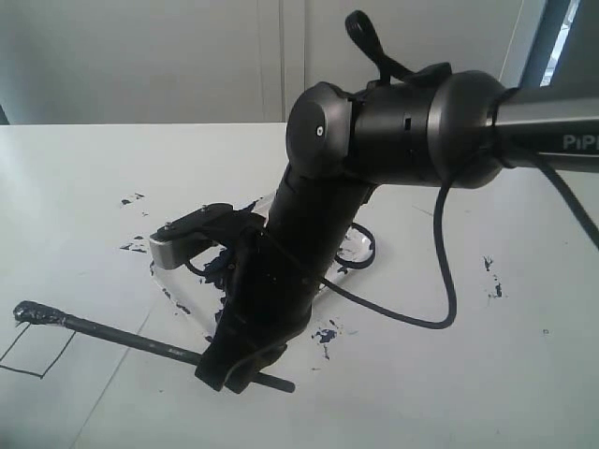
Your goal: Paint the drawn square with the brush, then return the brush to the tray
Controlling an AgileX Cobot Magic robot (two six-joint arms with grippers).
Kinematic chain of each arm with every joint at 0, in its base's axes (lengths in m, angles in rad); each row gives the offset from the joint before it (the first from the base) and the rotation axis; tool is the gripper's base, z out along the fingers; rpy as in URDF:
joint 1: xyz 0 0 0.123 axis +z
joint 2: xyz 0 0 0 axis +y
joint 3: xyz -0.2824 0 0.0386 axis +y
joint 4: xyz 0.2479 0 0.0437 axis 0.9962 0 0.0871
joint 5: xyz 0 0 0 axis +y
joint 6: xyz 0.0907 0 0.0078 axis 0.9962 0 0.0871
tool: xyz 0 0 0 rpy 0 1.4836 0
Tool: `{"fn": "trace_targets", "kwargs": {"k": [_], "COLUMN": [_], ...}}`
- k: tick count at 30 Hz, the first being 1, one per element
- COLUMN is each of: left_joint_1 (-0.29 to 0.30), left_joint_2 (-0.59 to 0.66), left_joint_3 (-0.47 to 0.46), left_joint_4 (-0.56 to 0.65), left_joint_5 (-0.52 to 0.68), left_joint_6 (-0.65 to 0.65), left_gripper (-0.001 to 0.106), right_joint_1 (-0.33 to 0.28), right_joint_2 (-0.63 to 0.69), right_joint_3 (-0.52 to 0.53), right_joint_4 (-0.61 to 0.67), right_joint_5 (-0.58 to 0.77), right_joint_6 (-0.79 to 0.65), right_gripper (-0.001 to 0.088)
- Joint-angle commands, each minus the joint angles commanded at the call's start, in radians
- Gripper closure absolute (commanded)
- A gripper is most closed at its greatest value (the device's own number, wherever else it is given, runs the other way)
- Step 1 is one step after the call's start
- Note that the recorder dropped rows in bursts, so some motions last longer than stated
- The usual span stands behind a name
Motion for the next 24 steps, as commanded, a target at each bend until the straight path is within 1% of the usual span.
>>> {"fn": "trace_targets", "kwargs": {"k": [4, 7, 12, 24], "left_joint_1": [0.000, 0.000, 0.000, 0.000], "left_joint_2": [0.027, 0.038, 0.038, -0.020], "left_joint_3": [0.000, 0.000, 0.000, -0.029], "left_joint_4": [-0.032, -0.054, -0.073, -0.109], "left_joint_5": [0.000, 0.007, 0.024, 0.091], "left_joint_6": [0.000, 0.002, 0.017, 0.034], "left_gripper": [0.044, 0.048, 0.048, 0.048], "right_joint_1": [0.000, 0.000, 0.000, 0.000], "right_joint_2": [0.000, 0.000, 0.005, 0.006], "right_joint_3": [0.000, 0.000, 0.000, 0.000], "right_joint_4": [-0.011, -0.020, -0.020, -0.022], "right_joint_5": [-0.002, -0.013, -0.013, -0.013], "right_joint_6": [-0.002, -0.002, -0.002, -0.002], "right_gripper": [0.0868, 0.0868, 0.0868, 0.0868]}}
